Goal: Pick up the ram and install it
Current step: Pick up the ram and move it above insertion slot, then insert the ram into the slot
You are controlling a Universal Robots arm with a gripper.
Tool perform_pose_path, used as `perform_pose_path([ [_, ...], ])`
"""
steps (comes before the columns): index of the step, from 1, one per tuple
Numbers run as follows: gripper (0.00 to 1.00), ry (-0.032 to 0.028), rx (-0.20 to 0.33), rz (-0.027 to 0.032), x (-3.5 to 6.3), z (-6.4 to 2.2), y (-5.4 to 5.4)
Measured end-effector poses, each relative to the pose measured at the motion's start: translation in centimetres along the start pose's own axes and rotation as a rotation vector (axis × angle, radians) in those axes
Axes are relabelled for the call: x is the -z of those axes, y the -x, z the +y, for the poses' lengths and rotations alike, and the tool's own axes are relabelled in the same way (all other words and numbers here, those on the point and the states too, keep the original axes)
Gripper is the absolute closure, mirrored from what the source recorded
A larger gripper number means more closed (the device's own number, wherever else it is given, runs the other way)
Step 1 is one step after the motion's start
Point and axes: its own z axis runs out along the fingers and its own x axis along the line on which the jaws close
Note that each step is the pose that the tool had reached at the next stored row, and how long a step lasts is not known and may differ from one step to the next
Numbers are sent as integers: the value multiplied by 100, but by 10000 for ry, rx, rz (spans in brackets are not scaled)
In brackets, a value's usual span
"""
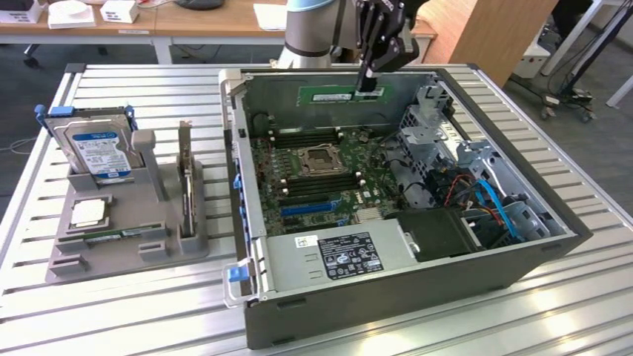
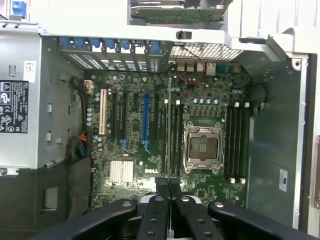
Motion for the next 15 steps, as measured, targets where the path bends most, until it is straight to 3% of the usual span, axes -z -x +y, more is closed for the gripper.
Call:
perform_pose_path([
  [15, 89, 0, 0, -1, -2, -1, 28],
])
